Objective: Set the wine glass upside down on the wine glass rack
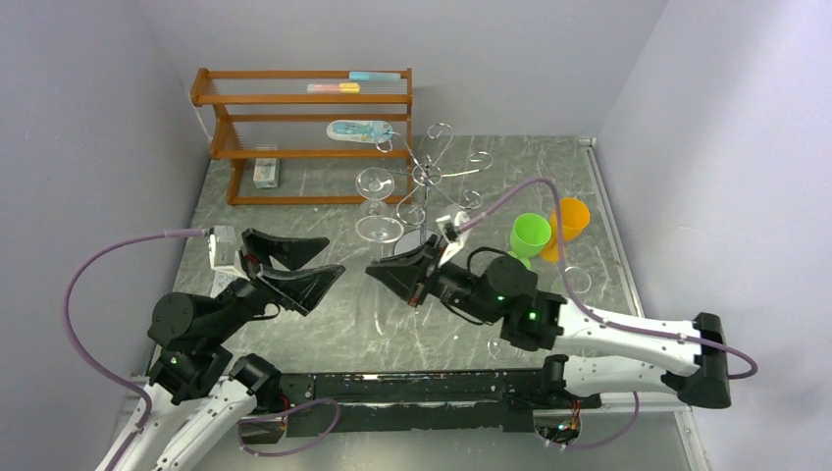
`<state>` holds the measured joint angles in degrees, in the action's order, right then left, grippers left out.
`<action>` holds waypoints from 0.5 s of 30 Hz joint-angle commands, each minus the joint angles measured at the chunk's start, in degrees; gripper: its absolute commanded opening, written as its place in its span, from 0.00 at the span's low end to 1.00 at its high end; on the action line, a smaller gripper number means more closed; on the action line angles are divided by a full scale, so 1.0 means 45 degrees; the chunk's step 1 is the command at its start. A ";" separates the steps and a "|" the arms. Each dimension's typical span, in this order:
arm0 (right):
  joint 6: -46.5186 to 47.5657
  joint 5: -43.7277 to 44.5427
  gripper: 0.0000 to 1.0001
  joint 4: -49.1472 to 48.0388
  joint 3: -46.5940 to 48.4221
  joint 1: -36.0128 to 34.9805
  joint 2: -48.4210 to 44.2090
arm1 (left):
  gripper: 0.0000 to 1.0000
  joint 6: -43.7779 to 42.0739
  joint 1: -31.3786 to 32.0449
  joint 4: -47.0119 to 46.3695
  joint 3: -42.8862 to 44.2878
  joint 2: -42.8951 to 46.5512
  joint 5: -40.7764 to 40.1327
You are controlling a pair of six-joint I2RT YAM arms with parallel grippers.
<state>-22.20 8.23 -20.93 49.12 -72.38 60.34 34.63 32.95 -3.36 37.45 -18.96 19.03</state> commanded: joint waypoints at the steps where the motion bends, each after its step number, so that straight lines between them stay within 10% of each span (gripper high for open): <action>1: 0.1204 0.1265 0.00 0.0950 -0.0795 0.0036 -0.1638 | 0.86 -0.0889 0.0021 0.1467 0.0708 0.0192 -0.0650; 15: 0.1954 0.7637 0.00 0.3376 -0.2086 0.0071 -0.3907 | 0.97 -0.1559 0.0022 0.3373 0.1699 -0.1253 -0.2958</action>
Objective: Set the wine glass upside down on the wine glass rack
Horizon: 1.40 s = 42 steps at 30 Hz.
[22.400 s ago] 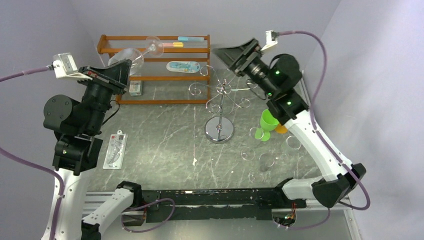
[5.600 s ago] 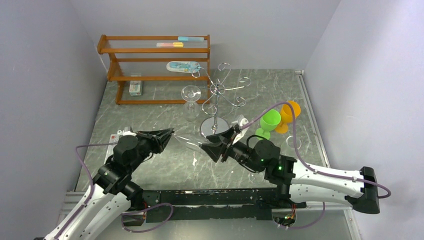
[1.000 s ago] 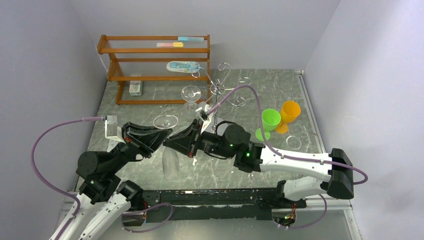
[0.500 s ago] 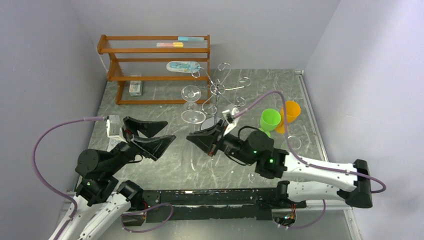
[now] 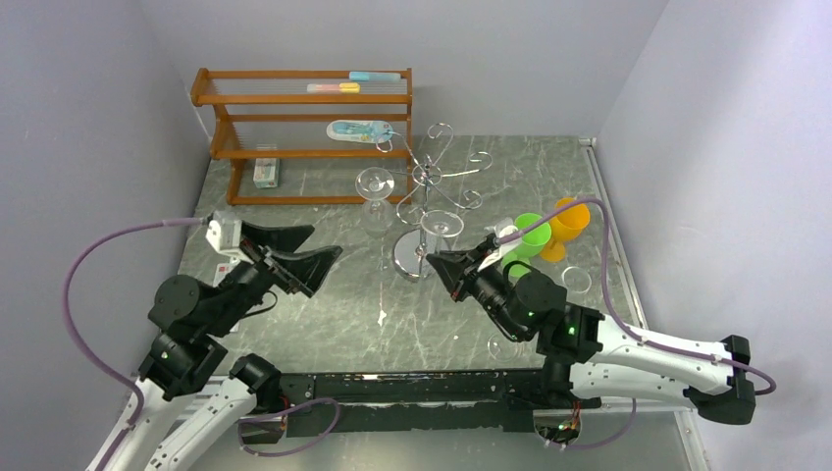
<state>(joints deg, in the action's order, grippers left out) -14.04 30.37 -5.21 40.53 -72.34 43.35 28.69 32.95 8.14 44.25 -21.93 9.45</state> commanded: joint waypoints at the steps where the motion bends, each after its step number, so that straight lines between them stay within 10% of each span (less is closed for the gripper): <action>1: 0.0173 0.2957 0.00 -0.0324 -0.0167 0.0076 0.0003 | 0.97 -0.0198 0.0022 0.0844 0.0177 -0.0707 -0.0924; 12: -0.0144 0.4524 0.00 -0.1345 0.1133 0.0527 0.2360 | 0.97 0.0247 0.0022 0.1293 0.0226 -0.1094 -0.2070; 42: -0.0578 -0.0369 0.00 -0.2004 0.1849 0.2274 0.4031 | 0.97 0.0988 0.0017 0.2380 0.0206 -0.0848 -0.3935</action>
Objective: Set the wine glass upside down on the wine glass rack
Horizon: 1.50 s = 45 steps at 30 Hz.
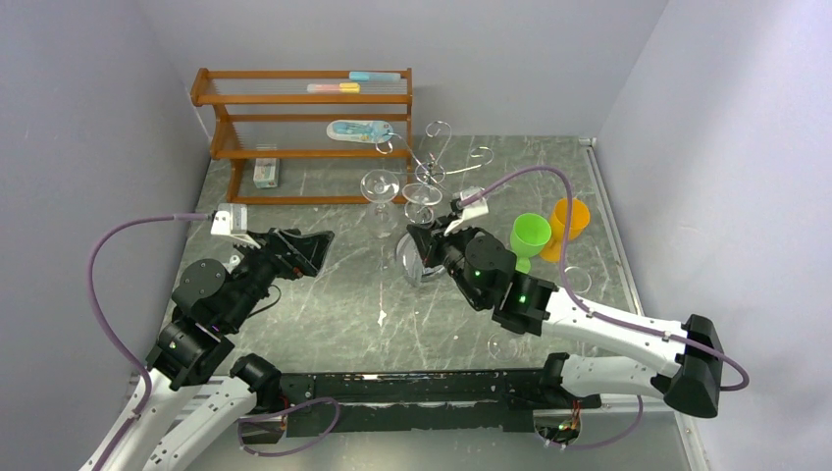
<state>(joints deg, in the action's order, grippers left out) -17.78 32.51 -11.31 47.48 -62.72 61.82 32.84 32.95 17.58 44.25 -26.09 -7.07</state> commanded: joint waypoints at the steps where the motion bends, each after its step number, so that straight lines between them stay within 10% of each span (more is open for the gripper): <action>1: 0.0447 -0.1025 0.00 -0.0802 0.0207 0.0184 -0.0119 | 0.97 0.0078 0.0021 0.0290 0.0189 0.0074 -0.0274; 37: 0.0964 -0.1636 0.00 -0.1928 -0.2524 0.0469 -0.1677 | 0.97 0.0322 0.0018 0.0230 -0.0068 -0.0186 -0.0169; 45: 0.0811 -0.2135 0.22 -0.1493 -0.2398 0.0480 -0.1401 | 0.97 0.0295 0.0019 0.0119 -0.0056 -0.0234 -0.0142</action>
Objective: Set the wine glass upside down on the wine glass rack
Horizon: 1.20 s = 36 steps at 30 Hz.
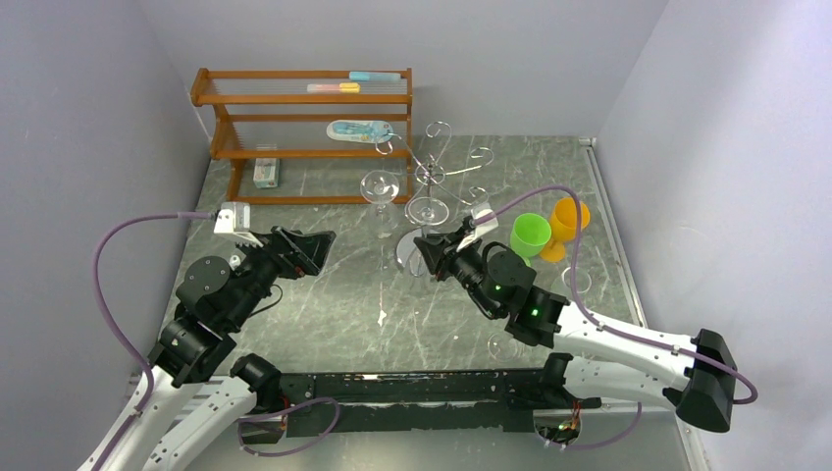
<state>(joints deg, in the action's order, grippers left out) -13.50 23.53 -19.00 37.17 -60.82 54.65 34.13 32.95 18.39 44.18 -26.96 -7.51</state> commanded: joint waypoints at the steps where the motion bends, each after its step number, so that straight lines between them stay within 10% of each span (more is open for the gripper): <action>1: -0.0159 -0.0100 0.26 0.0246 -0.0084 0.0058 0.0215 | 0.97 -0.0031 0.0021 -0.0063 -0.0008 -0.0075 -0.0067; 14: -0.0906 0.0042 0.59 0.2306 -0.0060 0.0058 -0.1443 | 0.97 0.0973 0.0012 -0.0580 -0.0194 -0.0006 -0.0207; 27: -0.4740 0.0256 0.57 0.8056 0.2101 0.0058 -0.2298 | 0.97 0.0620 0.0020 -0.1063 -0.0167 -0.0506 -0.0111; 36: -0.3553 0.0679 0.53 0.8618 0.2035 0.0058 -0.3920 | 0.97 0.0981 0.0011 -0.1272 -0.0329 -0.0499 -0.0037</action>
<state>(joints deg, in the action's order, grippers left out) -31.64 24.99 17.41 46.28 -60.80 40.34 38.00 32.95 14.70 43.18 -29.76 -7.53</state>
